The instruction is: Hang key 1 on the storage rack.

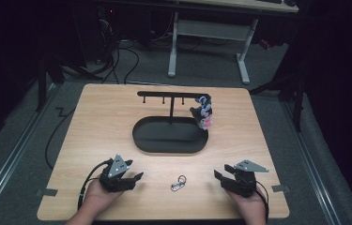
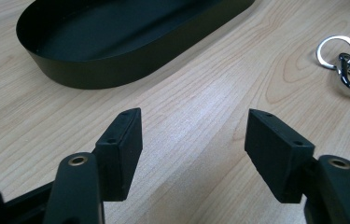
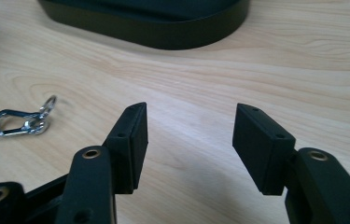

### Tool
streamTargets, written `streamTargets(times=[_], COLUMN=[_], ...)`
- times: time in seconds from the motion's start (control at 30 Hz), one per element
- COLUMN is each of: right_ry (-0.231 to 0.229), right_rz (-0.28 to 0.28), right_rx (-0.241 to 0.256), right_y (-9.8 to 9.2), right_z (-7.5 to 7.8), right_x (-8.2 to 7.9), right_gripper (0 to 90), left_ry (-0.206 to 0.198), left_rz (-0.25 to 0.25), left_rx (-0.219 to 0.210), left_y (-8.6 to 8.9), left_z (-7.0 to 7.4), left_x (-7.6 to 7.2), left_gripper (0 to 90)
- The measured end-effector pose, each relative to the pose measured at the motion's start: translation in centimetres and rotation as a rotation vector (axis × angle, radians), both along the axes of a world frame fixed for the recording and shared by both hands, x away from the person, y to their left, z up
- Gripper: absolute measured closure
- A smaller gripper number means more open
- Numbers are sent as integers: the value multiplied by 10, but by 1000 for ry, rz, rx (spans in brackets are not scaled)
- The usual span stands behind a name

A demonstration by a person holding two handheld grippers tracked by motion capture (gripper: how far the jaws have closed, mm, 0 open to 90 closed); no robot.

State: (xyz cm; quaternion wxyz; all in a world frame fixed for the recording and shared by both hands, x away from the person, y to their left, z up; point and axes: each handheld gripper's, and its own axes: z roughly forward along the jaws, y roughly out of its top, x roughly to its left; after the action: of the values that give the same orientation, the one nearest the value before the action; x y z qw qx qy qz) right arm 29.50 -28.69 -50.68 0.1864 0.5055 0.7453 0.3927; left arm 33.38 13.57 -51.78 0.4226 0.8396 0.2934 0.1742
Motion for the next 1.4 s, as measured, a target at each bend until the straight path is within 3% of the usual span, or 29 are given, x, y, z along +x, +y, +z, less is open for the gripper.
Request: streamTargets(times=[0.33, 0.4, 0.5, 0.6, 0.77, 0.93, 1.07, 1.4], right_ry=[2, 6, -12, 1, 30, 43, 48, 51], right_rz=[187, 218, 289, 344, 427, 406, 374, 196], right_rx=[-2, 6, -17, -13, -59, -94, -86, -91], right_y=[58, 67, 83, 97, 121, 121, 110, 45], right_z=[-2, -3, -2, -4, -14, -17, -17, -15], right_x=[6, 7, 5, 4, 1, -1, -1, -6], right_gripper=[611, 683, 881, 900, 900, 900, 900, 900], left_ry=[-2, 0, 0, 2, 2, 4, -4, -15], left_rz=[23, 35, 49, 58, 61, 51, 35, -13], left_rx=[0, -4, -7, 0, -2, -6, -6, -6], left_y=[12, 16, 20, 24, 24, 22, 16, 0], left_z=[0, 0, 0, -1, -1, 0, 0, 2], left_x=[-5, -6, -8, -10, -11, -8, -5, 1], left_gripper=[377, 377, 378, 378, 379, 379, 379, 380])
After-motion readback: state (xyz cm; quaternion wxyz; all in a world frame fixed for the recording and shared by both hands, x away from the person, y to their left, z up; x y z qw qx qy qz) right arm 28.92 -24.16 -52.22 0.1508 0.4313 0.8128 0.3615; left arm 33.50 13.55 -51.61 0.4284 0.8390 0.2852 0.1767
